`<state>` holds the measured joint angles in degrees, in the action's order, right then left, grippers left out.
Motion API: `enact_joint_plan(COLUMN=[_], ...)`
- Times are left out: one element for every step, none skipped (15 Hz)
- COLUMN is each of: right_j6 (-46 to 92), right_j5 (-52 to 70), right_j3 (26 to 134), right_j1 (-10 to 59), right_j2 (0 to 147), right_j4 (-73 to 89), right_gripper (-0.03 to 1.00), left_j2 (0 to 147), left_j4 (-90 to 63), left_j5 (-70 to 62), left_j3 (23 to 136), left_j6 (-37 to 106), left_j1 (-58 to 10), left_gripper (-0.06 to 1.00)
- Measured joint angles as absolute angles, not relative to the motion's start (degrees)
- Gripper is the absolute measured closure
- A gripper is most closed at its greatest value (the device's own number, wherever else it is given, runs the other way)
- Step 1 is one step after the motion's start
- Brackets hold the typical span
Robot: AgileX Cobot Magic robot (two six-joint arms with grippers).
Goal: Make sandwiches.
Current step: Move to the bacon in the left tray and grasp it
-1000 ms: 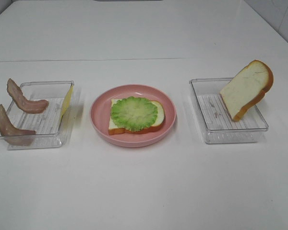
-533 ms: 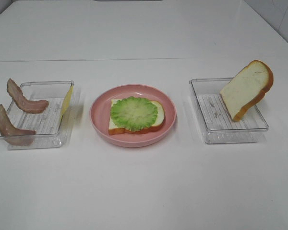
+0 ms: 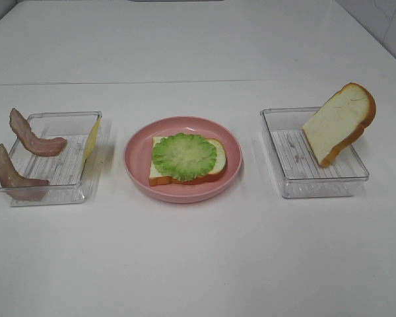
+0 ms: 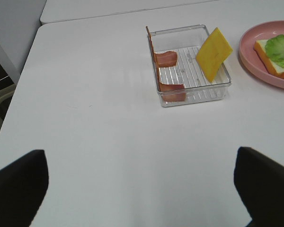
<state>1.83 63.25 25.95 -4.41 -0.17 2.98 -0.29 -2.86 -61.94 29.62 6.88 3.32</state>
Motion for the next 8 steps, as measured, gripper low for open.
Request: enact_joint_plan(right_j6=[1.8,1.8,1.8,1.8,1.8,1.8,1.8,1.8], right_j5=[63.3,63.3,63.3,63.3,63.3,63.3,63.3,63.3], right_j3=[26.0,26.0,26.0,26.0,26.0,26.0,26.0,26.0], right_j1=[-4.4,-4.4,-4.4,-4.4,-4.4,-4.4,-4.4,-4.4], right_j2=[-0.2,-0.2,-0.2,-0.2,-0.2,-0.2,-0.2,-0.2], right_j4=[3.0,3.2,3.2,3.2,3.2,3.2,3.2,3.2], right_gripper=[0.12,0.12,0.12,0.12,0.12,0.12,0.12,0.12], left_j2=[0.9,4.1,8.9,15.0,18.6,26.2,33.2,48.0], left_j4=[-2.9,-2.9,-2.9,-2.9,-2.9,-2.9,-2.9,-2.9], left_j5=[-62.3,-63.6,-66.0,-68.8,-69.5,-69.7,-69.7,-69.7], left_j3=[29.7,30.6,32.6,35.1,36.7,39.8,43.3,50.1], left_j6=[6.9,6.9,6.9,6.9,6.9,6.9,6.5,5.6], left_j1=[3.3,3.3,3.3,3.3,3.3,3.3,3.3,3.3], left_gripper=[-0.04,-0.04,-0.04,-0.04,-0.04,-0.04,-0.04,-0.04])
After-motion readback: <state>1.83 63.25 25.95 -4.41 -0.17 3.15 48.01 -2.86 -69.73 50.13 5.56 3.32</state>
